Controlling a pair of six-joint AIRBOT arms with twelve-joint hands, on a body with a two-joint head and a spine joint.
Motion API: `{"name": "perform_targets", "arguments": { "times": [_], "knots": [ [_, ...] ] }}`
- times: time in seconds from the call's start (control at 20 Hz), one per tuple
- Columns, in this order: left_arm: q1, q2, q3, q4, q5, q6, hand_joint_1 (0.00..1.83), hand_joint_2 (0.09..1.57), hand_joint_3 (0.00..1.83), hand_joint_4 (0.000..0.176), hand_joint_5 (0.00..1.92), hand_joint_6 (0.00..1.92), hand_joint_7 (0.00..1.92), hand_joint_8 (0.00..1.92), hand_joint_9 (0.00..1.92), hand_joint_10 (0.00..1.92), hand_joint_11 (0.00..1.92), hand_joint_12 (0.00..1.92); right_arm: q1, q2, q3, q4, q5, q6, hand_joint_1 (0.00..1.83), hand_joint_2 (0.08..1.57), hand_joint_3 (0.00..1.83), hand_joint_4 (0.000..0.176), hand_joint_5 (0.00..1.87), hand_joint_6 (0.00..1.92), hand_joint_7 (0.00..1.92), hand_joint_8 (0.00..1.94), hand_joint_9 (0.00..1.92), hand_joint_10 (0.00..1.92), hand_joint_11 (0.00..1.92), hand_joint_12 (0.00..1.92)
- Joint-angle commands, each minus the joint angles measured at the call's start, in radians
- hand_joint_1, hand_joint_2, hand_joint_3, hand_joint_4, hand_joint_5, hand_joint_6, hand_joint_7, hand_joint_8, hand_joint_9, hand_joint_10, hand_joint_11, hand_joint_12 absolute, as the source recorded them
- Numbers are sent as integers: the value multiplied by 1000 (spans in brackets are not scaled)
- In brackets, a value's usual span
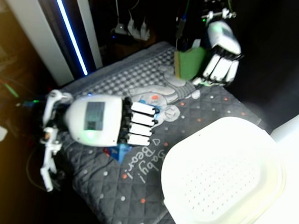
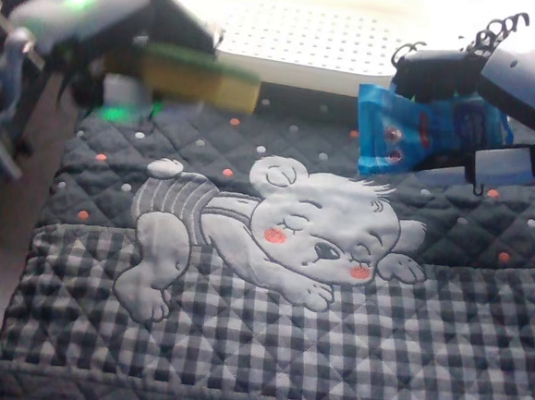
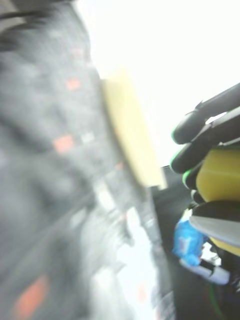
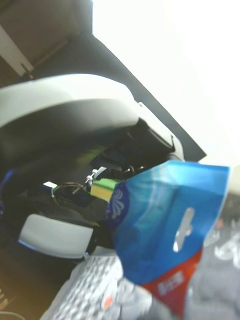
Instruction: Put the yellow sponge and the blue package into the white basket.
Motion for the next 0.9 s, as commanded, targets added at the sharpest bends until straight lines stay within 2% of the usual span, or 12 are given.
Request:
{"name": "perform_targets", "arguments": {
  "times": [0.0,0.1,0.15,0.2,0.25,0.4,0.45,0.55,0.6,0.65,0.7,0.85],
  "knots": [
    [-17,-2,8,-19,-113,-3,1358,1074,2,0,1030,781,1095,806,973,1054,721,1297,14,10,11,64,133,0,1287,986,0,69,776,1414,788,1585,831,1667,768,1876],
    [-86,-25,46,-4,-80,-2,1276,1088,0,0,1178,393,986,1226,790,1395,485,1876,91,-12,50,64,114,-1,1315,1017,3,0,756,1255,815,1535,960,1768,995,1915],
    [-124,-36,62,4,-68,-1,1271,1071,0,0,1181,440,1044,1090,862,1112,534,1636,138,-23,67,51,96,-1,1176,1131,14,0,839,1204,700,1477,893,1785,973,1920],
    [-169,-54,83,14,-53,-1,1280,1069,0,0,1173,438,1055,1088,942,1011,666,1530,186,-38,87,44,79,-1,1128,1181,7,0,816,1262,599,659,538,775,349,1354],
    [-209,-76,112,20,-37,-1,1268,1073,0,0,1137,536,1060,1049,997,893,760,1394,225,-53,108,43,63,-1,1300,1156,0,0,702,1323,819,1068,642,585,386,1277],
    [-304,-144,195,29,33,8,1246,1077,0,0,1014,841,1133,831,1171,427,887,1137,302,-114,192,43,4,-1,1297,1039,0,26,750,1332,809,1401,743,1676,704,1855],
    [-327,-166,223,29,54,10,1238,1080,1,1,1009,888,1116,821,1134,327,748,1161,318,-144,223,43,-20,-1,1345,1094,10,0,745,1378,913,1187,722,1571,700,1816],
    [-375,-237,304,19,125,12,1238,1091,2,0,1059,745,1022,1038,1016,590,632,1423,360,-214,299,43,-78,-1,1372,1071,0,11,775,1474,1034,976,775,1232,525,1542],
    [-420,-325,407,16,205,12,1253,1099,0,0,1061,665,1006,1136,902,970,642,1534,391,-268,364,43,-149,-1,1371,1043,7,8,826,1486,1039,1052,851,1400,602,1659],
    [-424,-332,417,16,216,12,1253,1099,0,0,1061,665,1006,1136,902,970,642,1534,396,-276,373,43,-160,-1,1371,1043,7,8,826,1486,1039,1052,851,1400,602,1659],
    [-441,-367,463,16,257,12,1260,1086,0,0,1073,646,1049,1068,955,967,713,1540,411,-304,409,42,-192,-1,1472,1046,7,0,832,1495,1035,1069,960,1062,590,1492],
    [-474,-456,591,18,392,12,1242,1115,0,0,998,780,992,1146,922,805,645,1475,427,-387,512,35,-282,-1,1326,1004,1,30,767,1593,801,1586,833,1691,838,1875]
  ]
}}
